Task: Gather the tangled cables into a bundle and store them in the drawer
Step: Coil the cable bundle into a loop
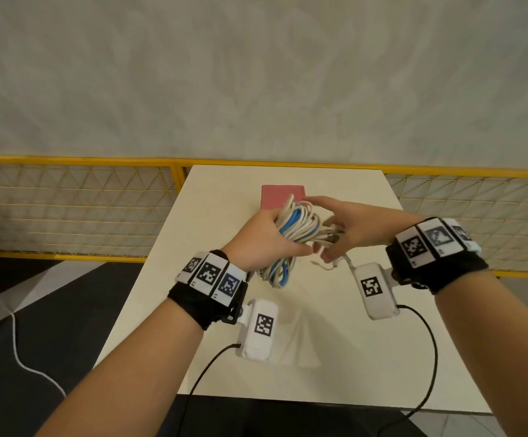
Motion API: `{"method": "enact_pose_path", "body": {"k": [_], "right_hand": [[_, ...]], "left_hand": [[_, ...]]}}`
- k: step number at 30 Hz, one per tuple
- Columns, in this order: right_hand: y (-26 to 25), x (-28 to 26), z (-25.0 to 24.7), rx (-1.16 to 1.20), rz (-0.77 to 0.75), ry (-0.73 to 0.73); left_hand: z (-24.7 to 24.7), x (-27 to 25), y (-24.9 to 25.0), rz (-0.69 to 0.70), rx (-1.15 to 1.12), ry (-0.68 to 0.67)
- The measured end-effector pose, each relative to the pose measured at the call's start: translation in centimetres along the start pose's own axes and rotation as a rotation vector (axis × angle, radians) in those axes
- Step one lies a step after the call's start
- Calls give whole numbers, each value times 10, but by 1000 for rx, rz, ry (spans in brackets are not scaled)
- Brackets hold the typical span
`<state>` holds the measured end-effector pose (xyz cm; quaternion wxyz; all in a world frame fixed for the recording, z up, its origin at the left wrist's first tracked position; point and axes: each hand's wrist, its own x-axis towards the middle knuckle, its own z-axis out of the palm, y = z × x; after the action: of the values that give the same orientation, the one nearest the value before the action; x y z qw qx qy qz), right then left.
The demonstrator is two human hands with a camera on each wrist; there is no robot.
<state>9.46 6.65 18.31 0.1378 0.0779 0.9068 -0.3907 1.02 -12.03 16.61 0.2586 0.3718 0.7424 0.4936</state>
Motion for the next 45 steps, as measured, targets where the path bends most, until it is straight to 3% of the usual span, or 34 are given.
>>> {"method": "enact_pose_path", "body": {"k": [4,7,10,14,18,23,27,31,34,41,45], "right_hand": [[8,-9,3,46,-16,45],[5,-2,19,36,-63,243],[-2,7,32,262,-150,446],[-13,18,42,558,-179,569],[-12,19,38,407,-263,693],[-14,18,38,317,-201,521],[-30,24,43,560,-141,592],[-53,23,48,889,-137,425],[-56,23,48,949,-149,364],[-47,20,42,696,-91,191],[-51,12,37,535,-113,121]], "left_hand": [[-13,0,-2,-28,-62,71],[-12,1,1,-42,-125,143],[-6,6,1,-50,-203,243],[0,7,0,-46,-320,332],[-3,5,2,-47,-368,344],[-13,7,3,-63,-458,407],[-6,10,6,-35,-412,399],[-2,13,10,28,-402,370],[-5,15,15,59,-324,326],[-12,15,11,30,-200,238],[-9,17,4,17,-163,280]]}}
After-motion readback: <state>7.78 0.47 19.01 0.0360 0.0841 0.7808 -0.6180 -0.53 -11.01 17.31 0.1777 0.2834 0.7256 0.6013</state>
